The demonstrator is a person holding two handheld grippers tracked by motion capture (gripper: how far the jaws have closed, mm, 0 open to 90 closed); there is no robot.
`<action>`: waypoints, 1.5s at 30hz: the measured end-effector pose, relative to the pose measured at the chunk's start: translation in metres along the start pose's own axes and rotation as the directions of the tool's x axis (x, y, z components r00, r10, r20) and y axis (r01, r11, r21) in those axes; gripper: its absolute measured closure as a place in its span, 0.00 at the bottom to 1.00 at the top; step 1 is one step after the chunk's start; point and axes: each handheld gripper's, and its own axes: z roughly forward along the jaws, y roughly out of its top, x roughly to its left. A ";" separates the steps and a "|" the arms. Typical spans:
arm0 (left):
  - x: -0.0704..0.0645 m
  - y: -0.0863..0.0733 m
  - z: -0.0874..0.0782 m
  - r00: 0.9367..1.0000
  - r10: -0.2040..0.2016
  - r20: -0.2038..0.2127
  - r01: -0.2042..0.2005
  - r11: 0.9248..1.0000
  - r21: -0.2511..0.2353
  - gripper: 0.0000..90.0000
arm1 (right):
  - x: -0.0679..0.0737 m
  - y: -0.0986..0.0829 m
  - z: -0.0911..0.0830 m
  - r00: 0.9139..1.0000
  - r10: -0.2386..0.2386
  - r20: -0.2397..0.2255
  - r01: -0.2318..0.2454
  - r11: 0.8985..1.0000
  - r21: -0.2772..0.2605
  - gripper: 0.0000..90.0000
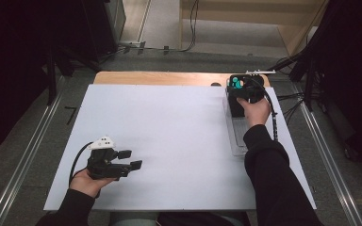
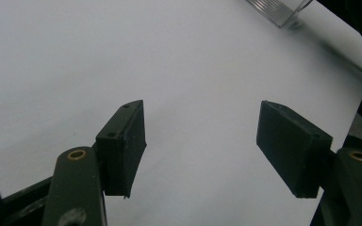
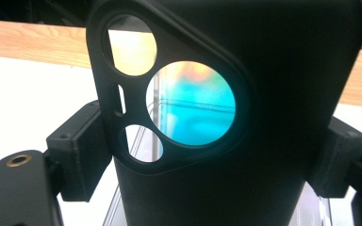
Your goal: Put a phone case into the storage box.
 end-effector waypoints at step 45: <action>0.015 0.007 0.001 0.999 -0.021 0.033 0.021 1.000 0.015 0.37 | 0.068 -0.024 -0.070 0.923 -0.106 -0.369 0.146 0.986 0.083 0.22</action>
